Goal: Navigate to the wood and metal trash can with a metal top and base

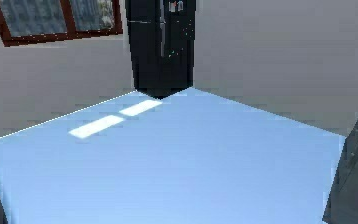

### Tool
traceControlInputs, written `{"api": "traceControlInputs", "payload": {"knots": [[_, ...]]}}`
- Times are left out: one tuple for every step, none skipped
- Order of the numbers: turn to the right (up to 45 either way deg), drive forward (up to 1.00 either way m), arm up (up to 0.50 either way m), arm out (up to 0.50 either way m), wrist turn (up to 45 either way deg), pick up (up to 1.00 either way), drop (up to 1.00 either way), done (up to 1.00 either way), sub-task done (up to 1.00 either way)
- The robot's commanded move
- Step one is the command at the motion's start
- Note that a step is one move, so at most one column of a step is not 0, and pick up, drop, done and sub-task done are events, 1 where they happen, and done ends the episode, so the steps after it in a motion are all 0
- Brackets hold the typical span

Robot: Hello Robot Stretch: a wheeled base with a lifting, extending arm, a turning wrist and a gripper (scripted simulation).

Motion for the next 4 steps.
{"api": "traceControlInputs", "payload": {"knots": [[-9.0,0.0,0.0,0.0,0.0,0.0,0.0,0.0,0.0],[0.0,0.15,0.0,0.0,0.0,0.0,0.0,0.0,0.0],[45.0,0.0,0.0,0.0,0.0,0.0,0.0,0.0,0.0],[36.0,0.0,0.0,0.0,0.0,0.0,0.0,0.0,0.0]]}}
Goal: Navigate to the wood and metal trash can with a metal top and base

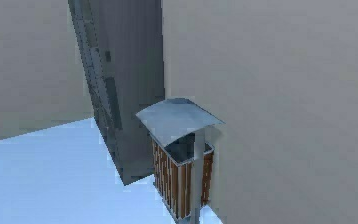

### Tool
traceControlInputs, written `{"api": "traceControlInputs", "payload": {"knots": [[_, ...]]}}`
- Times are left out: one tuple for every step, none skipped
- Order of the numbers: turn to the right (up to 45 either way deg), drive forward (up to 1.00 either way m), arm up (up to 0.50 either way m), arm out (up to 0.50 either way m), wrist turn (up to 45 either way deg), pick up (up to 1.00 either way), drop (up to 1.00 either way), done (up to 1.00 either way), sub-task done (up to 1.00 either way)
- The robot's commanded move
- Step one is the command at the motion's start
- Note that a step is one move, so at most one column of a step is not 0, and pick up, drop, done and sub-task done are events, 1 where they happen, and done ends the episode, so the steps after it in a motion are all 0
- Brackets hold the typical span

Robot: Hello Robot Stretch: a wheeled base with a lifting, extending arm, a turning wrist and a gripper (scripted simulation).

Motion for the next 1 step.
{"api": "traceControlInputs", "payload": {"knots": [[0.0,0.0,0.0,0.0,0.0,0.0,0.0,1.0,0.0]]}}
